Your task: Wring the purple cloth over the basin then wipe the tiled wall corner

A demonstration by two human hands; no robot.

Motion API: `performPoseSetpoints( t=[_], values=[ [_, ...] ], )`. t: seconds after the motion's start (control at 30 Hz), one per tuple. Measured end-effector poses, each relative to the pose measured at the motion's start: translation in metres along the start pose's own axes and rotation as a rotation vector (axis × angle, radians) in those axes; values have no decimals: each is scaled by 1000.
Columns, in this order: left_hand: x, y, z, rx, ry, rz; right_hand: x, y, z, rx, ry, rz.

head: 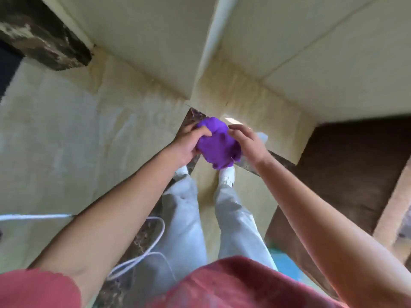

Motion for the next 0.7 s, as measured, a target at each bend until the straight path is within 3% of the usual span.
performPoseSetpoints(
  t=[0.1,0.2,0.47,0.7],
  values=[
    [44,-30,14,-46,-85,-171,-28,58,37,180,190,-209],
    [85,-76,27,-42,-206,-212,-53,110,77,265,246,-439],
    [129,-210,78,-141,-424,-454,-41,294,165,145,136,-1210],
    [195,-335,183,-274,-801,-854,-46,446,282,-3,527,-1532]
  ],
)
Point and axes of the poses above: each hand's wrist, its own z-axis away from the middle knuckle, its own x-axis out of the palm, y = z × x, the point moved 1 cm from there along -z, towards the middle knuckle, and after that the axes turned 5 degrees about x, right-handed, at the moved point
